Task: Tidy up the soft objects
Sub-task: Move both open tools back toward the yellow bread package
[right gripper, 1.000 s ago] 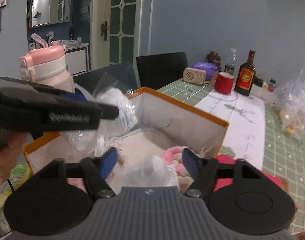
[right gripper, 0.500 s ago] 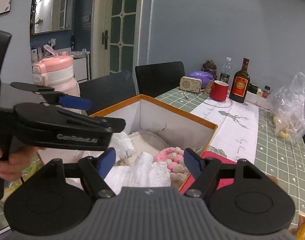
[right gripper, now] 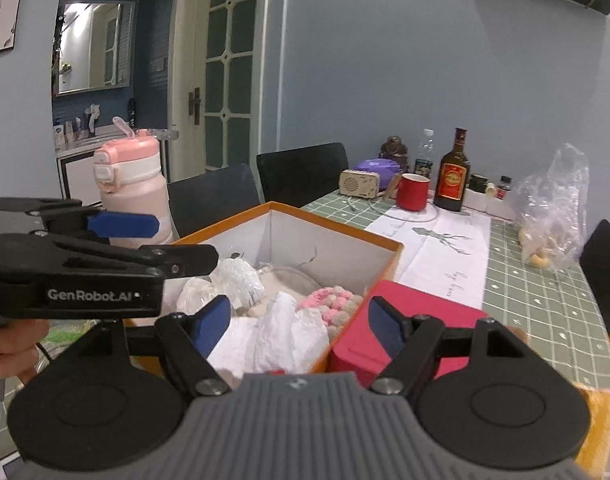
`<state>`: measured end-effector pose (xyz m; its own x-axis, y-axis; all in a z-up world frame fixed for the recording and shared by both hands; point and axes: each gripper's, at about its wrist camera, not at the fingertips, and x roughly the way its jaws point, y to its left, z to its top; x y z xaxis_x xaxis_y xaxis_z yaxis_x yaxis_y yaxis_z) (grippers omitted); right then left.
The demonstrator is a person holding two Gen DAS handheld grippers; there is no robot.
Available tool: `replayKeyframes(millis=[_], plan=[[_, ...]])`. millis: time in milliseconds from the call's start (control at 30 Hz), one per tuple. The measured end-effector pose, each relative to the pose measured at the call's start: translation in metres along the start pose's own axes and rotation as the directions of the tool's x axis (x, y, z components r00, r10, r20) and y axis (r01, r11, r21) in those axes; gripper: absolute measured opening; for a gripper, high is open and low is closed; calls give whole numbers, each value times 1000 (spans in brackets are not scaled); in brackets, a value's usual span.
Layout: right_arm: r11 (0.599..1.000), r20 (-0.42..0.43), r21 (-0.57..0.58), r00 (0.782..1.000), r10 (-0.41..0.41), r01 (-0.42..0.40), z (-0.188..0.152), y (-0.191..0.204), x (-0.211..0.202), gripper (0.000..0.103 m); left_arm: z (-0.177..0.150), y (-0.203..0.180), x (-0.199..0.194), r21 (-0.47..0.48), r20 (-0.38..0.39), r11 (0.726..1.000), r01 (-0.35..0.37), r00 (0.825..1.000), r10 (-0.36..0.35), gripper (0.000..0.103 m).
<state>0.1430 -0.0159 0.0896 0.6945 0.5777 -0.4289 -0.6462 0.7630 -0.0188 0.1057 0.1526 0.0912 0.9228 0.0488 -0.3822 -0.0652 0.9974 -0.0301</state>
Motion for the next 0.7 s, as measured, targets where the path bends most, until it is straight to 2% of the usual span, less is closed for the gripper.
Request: replayKeyframes(millis=[200,267,400,533,700], plan=[[997,32,74,999,-39,37,-22,-9,-44,75,-37,-13,-19,60,-11,998,-35,999,36,83],[996,45,80,998,-51,48,-29,-10,-56,75,-51,-15,-22,68,-11,997,-25,1000,26,83],[993,54,94,996,-70,65,-44,-10,-72,75,-75,-13,-20,27,-43,1000,1,999,0,83],[990,50,110,994,-95,89,-56,-14,-80,75,-93,-18,-12,25,-88,999,25,996,-23,83],[977,43,162,988,-149,140,-72,-30,-90,75,-105,-22,-5,13,-126,1000,13,992,-11,83]])
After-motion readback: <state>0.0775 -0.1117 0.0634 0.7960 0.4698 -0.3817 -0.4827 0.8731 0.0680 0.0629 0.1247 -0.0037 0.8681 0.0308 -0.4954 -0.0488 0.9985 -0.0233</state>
